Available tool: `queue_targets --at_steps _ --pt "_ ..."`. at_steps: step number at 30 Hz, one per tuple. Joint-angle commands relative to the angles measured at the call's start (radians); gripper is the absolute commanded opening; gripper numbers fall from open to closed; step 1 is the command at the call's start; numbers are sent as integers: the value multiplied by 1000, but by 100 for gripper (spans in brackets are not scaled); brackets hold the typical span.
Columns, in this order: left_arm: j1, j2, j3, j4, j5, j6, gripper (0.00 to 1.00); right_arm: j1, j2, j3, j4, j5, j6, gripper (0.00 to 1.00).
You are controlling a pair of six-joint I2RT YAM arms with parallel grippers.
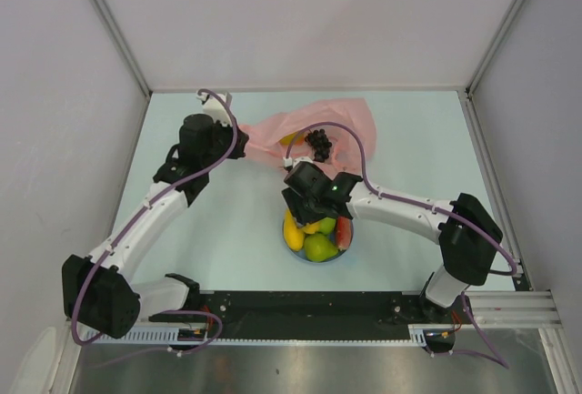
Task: Take the fake fruits out of the plastic bag
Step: Place the fake fruit on the plate.
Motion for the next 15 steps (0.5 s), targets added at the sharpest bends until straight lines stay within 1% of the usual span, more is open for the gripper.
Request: queue_targets --at_steps 1,6,9,15 --pt "13 -36 0 37 30 -10 0 11 -18 9 6 23 -12 63" --pt "13 -33 5 37 38 -7 0 20 -30 9 6 22 -21 64" --pt "16 -33 3 38 43 -7 0 23 -35 9 11 29 -27 62" --pt "17 -28 5 44 50 -7 0 24 -52 8 9 36 -37 62"
